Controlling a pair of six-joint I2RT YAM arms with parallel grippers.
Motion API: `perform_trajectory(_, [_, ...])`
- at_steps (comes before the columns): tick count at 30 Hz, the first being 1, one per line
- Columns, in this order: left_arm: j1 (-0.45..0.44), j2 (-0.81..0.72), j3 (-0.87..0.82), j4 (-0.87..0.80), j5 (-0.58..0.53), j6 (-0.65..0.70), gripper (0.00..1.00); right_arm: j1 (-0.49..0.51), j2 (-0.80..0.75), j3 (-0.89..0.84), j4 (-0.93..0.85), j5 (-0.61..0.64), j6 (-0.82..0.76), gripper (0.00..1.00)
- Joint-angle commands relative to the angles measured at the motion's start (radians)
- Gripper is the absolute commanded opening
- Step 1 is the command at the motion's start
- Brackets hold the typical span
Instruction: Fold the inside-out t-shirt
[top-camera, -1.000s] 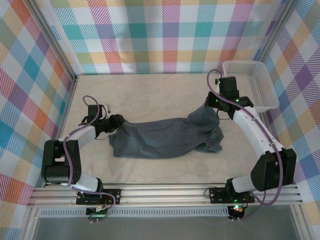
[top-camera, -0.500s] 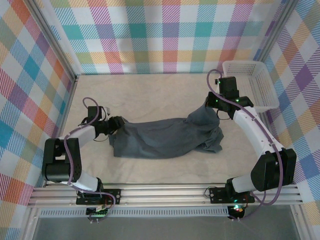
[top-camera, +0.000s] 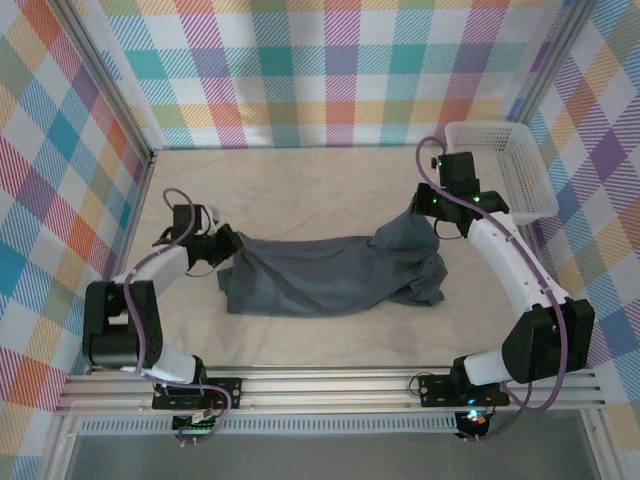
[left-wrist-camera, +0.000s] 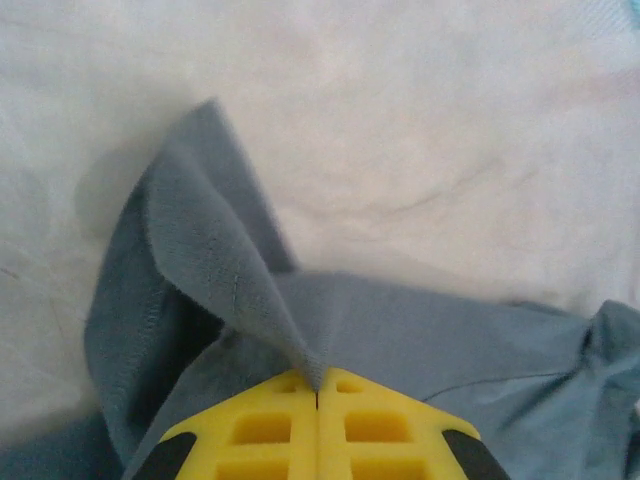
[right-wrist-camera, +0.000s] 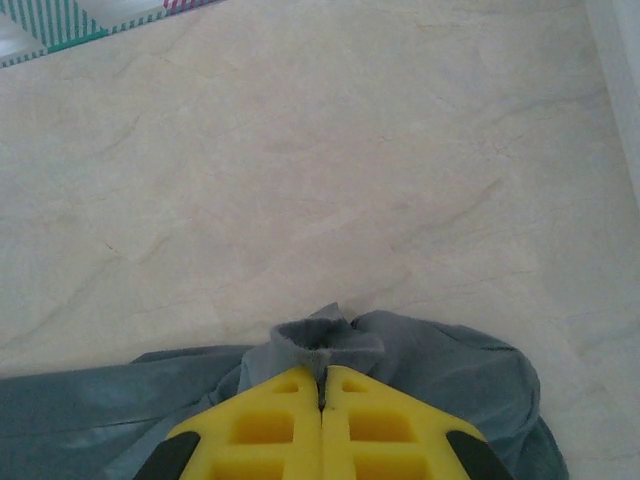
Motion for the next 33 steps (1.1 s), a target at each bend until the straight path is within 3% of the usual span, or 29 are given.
perform_trajectory(1, [-0.001, -0.184, 0.268, -0.261, -0.119, 0.06, 0.0, -0.007, -0.107, 0.174, 0.038, 0.05, 0.042, 0.0])
perform_trajectory(5, [0.003, -0.276, 0.627, -0.537, -0.329, 0.144, 0.0, -0.007, -0.17, 0.367, 0.122, 0.146, -0.013, 0.0])
perform_trajectory(9, [0.003, -0.36, 0.837, -0.634, -0.436, 0.175, 0.0, -0.007, -0.249, 0.402, 0.248, 0.194, -0.055, 0.0])
perform_trajectory(15, [0.003, -0.486, 1.016, -0.655, -0.418, 0.17, 0.0, -0.007, -0.368, 0.461, 0.396, 0.156, -0.095, 0.0])
perform_trajectory(19, [0.003, -0.507, 1.157, -0.695, -0.408, 0.171, 0.0, -0.007, -0.373, 0.607, 0.376, 0.087, -0.083, 0.0])
perform_trajectory(23, [0.003, -0.482, 1.253, -0.699, -0.376, 0.162, 0.0, -0.007, -0.31, 0.788, 0.311, 0.033, -0.097, 0.0])
perform_trajectory(26, [0.003, -0.43, 1.291, -0.702, -0.383, 0.171, 0.0, -0.007, -0.252, 0.866, 0.3, 0.06, -0.14, 0.0])
perform_trajectory(33, [0.003, -0.22, 1.195, -0.607, -0.375, 0.193, 0.0, -0.007, -0.016, 0.942, 0.292, 0.111, -0.24, 0.0])
